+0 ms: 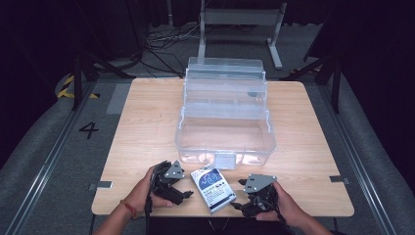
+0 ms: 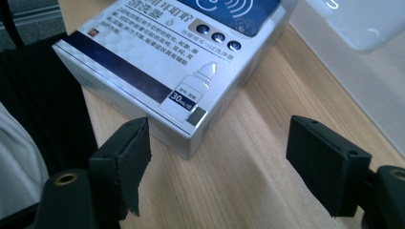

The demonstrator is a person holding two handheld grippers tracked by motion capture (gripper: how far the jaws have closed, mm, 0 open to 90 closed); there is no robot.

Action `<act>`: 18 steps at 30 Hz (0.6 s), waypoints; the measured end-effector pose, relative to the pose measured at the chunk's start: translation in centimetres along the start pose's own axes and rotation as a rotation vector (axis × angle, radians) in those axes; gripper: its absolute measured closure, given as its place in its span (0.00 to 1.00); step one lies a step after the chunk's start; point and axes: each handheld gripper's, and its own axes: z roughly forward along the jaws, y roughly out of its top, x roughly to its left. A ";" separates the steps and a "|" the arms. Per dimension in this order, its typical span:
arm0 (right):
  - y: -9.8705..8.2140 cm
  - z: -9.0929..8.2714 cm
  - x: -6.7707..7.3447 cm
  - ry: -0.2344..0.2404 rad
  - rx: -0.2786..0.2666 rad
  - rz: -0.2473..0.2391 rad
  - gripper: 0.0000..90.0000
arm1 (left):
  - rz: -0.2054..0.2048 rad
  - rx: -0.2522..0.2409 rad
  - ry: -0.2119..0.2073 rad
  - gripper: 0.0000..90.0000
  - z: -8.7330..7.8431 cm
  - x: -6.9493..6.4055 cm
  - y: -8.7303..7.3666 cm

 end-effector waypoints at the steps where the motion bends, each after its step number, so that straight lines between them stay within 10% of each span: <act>1: 0.0 0.0 -0.1 -0.007 -0.002 0.007 0.29 | -0.003 -0.012 -0.015 0.21 0.1 0.0 0.1; 11: -0.8 -1.4 -2.0 -0.099 -0.029 0.082 0.34 | 0.028 -0.017 -0.073 0.33 0.5 -1.6 0.9; 18: -0.8 -2.9 -2.6 -0.067 -0.026 0.092 0.27 | 0.037 0.002 -0.092 0.40 0.4 -3.0 0.8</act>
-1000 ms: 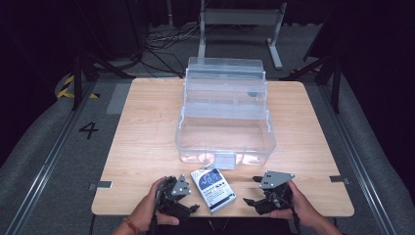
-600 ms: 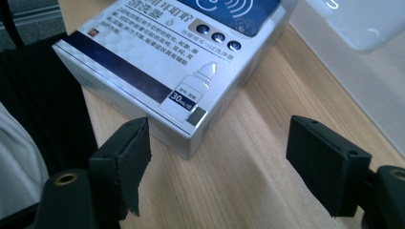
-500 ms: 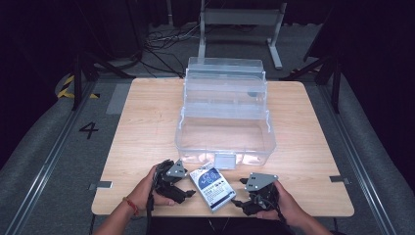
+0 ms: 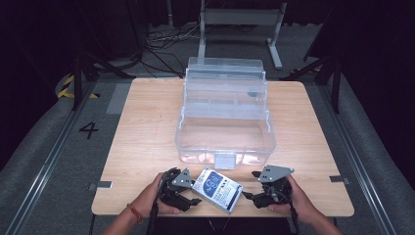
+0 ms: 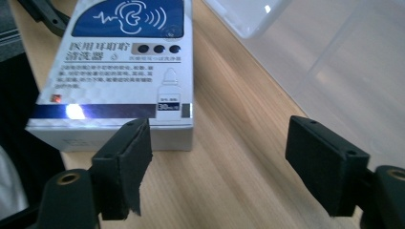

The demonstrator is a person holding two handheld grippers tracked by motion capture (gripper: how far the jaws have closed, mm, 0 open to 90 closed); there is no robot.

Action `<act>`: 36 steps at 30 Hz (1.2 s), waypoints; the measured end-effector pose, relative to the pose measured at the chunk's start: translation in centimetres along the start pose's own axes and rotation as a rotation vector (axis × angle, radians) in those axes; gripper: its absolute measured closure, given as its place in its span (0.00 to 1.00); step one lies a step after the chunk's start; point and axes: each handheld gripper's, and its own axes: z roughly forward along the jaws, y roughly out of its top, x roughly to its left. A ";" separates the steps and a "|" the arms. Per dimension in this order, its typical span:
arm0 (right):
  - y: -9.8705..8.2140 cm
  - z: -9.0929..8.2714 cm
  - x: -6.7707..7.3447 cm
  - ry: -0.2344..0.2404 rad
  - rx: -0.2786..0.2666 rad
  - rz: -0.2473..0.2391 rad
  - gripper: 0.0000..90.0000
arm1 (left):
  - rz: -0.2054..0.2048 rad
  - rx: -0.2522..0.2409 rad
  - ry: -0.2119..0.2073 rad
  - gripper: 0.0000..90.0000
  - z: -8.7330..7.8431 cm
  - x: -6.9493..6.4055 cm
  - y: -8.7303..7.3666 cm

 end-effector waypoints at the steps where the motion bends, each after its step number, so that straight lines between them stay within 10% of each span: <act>1: 0.1 -0.2 0.0 0.006 0.009 0.000 0.25 | -0.007 -0.003 0.007 0.42 0.1 -0.2 0.0; 15: 4.1 0.7 1.8 0.121 0.245 -0.117 0.19 | 0.016 -0.003 -0.003 0.57 0.3 -1.4 0.2; 27: 5.9 3.1 1.3 0.240 0.391 -0.125 0.17 | 0.014 -0.021 0.023 0.57 0.9 -1.9 0.7; 36: 6.7 5.1 3.1 0.196 0.508 -0.189 0.03 | 0.022 -0.031 0.033 0.58 1.1 -2.0 0.7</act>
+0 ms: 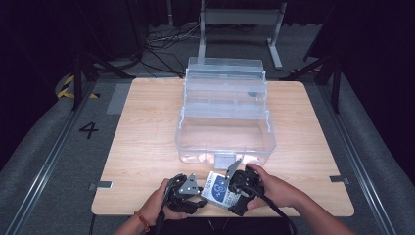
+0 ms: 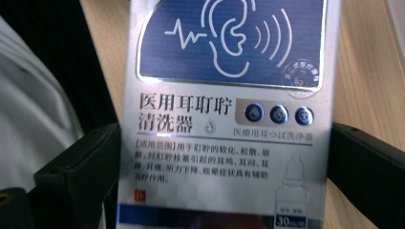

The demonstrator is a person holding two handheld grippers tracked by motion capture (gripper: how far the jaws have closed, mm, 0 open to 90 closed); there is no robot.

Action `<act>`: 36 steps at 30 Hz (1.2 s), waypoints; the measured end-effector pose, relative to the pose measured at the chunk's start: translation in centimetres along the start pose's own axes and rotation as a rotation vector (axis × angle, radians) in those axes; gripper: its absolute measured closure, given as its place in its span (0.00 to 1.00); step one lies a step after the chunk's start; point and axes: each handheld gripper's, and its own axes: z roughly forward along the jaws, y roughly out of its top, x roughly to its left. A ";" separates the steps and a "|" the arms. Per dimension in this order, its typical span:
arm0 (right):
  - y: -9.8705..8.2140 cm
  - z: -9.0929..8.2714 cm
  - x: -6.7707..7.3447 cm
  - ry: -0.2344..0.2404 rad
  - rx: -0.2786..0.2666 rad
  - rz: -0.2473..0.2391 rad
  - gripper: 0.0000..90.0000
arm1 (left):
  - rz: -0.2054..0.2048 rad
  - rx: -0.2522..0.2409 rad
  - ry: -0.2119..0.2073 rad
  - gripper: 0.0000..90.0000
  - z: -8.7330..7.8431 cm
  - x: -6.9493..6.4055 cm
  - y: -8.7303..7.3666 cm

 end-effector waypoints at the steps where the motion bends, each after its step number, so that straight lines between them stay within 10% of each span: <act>1: 0.1 0.2 0.1 -0.012 0.000 -0.008 0.03 | -0.007 0.002 0.001 0.58 0.0 0.0 0.0; 18: -2.1 0.1 -0.7 -0.029 -0.017 -0.041 0.05 | -0.047 0.029 0.072 0.37 -1.7 2.0 -1.0; 36: -9.1 -4.2 -2.5 -0.075 -0.079 0.091 0.06 | -0.012 -0.133 0.239 0.41 -9.5 4.6 2.2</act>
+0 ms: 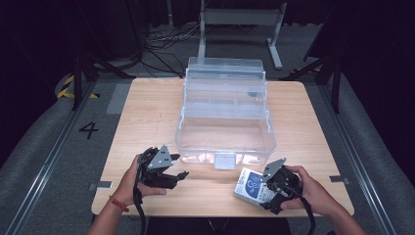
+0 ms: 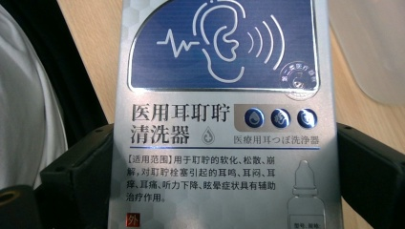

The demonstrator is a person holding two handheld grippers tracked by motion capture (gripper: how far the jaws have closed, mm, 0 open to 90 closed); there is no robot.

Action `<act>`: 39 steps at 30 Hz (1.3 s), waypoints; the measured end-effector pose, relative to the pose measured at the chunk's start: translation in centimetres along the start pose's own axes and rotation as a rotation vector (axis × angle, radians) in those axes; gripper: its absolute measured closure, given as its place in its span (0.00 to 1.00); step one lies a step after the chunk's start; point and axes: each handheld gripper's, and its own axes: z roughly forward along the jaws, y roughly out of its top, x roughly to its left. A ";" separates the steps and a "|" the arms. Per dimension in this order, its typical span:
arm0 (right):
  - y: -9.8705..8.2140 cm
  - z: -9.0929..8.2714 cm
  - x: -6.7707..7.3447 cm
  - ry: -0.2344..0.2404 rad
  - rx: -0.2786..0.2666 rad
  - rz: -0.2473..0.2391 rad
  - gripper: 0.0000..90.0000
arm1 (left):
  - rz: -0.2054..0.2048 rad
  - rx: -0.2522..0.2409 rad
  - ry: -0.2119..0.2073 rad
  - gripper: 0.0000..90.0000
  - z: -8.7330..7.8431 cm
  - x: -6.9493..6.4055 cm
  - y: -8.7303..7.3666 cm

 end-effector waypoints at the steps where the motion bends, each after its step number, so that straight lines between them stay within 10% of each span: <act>1: -0.4 -0.3 -0.2 -0.003 -0.007 0.014 0.06 | 0.000 -0.008 0.007 0.41 -0.1 0.1 0.4; 8: -2.6 -1.7 -1.1 -0.041 -0.003 0.075 0.06 | 0.078 -0.014 -0.023 0.44 0.9 1.1 4.1; 17: -3.9 -5.4 -2.7 -0.085 -0.064 0.141 0.06 | 0.070 0.059 -0.097 0.52 4.9 3.1 5.7; 39: -1.2 -9.7 -2.2 -0.100 -0.105 -0.052 0.06 | 0.239 0.373 -0.192 0.78 9.7 3.8 6.9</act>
